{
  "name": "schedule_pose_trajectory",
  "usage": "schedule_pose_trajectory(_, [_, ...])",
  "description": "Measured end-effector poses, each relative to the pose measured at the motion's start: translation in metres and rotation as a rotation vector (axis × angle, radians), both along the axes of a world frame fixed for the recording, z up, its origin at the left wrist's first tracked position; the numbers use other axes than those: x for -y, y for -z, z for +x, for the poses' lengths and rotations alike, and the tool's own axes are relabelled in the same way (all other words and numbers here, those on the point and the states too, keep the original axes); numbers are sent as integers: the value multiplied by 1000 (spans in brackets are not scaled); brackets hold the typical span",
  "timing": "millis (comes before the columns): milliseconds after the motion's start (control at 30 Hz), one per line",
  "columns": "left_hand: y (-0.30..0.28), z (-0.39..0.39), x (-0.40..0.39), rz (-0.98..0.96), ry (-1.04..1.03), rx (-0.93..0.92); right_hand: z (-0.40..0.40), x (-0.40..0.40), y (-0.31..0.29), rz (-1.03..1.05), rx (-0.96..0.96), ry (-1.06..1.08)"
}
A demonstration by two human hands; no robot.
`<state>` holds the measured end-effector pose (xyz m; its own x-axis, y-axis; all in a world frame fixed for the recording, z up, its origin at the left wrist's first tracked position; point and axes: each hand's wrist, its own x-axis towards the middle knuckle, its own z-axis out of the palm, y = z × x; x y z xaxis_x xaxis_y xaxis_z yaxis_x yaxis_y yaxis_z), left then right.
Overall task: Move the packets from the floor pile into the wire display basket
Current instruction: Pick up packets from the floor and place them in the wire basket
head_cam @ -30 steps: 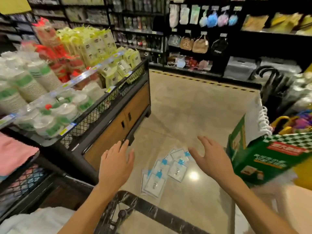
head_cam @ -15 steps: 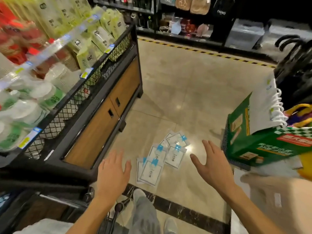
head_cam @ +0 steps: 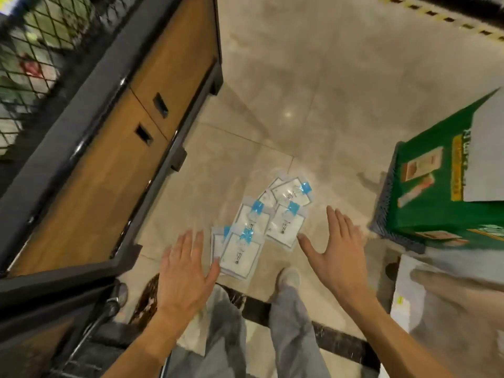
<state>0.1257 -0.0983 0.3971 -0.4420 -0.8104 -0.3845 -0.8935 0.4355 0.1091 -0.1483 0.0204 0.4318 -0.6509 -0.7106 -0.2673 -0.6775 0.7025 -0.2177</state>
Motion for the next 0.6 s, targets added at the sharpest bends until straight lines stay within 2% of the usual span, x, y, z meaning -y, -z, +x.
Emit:
schedule_pose_trajectory(300, [301, -16, 2, 97, -32, 95, -23, 39, 308, 96, 63, -28])
schedule_pose_trajectory(467, [449, -7, -10, 130, -119, 34, -25, 49, 466, 94, 73, -22])
schedule_pose_trajectory(600, [539, -5, -13, 128, -108, -45, -24, 66, 569, 96, 91, 5])
